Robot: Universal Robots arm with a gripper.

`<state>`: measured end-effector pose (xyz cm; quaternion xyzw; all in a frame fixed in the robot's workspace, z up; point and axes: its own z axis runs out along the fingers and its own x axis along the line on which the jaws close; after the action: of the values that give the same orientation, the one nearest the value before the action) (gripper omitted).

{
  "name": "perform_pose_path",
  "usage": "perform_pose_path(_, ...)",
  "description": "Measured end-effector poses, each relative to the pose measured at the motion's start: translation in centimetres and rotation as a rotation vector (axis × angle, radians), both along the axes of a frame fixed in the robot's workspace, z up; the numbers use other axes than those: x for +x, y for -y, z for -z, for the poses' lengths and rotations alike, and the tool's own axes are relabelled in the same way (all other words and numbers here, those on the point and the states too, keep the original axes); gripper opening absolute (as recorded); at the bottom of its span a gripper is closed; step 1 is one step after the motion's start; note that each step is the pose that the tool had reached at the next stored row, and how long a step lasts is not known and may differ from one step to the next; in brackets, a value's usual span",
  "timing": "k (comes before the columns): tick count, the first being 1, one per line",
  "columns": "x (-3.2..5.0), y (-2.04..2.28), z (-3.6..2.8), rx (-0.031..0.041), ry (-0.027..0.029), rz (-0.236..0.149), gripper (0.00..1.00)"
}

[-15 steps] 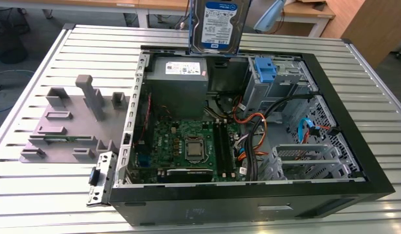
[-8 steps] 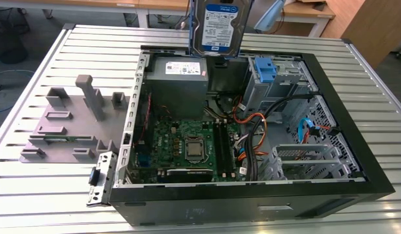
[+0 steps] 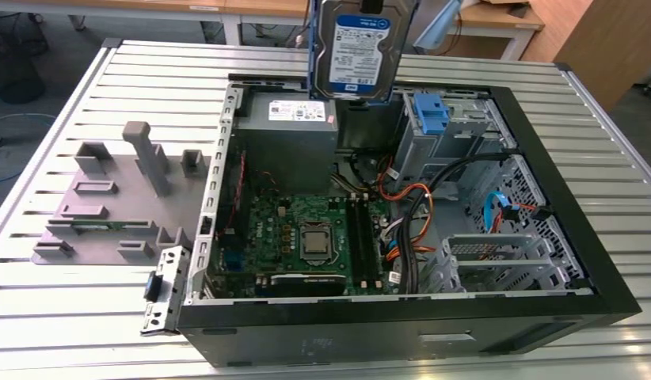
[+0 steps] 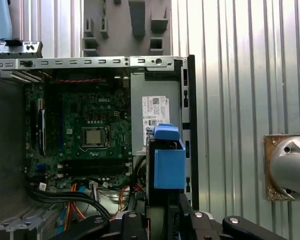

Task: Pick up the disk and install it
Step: 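Pick up the disk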

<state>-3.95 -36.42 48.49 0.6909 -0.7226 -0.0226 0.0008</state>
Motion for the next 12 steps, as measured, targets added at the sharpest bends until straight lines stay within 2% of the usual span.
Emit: perform_pose_path(12, 0.16, 3.40, 0.02, -0.0019, 0.0000, 0.000, 0.35)
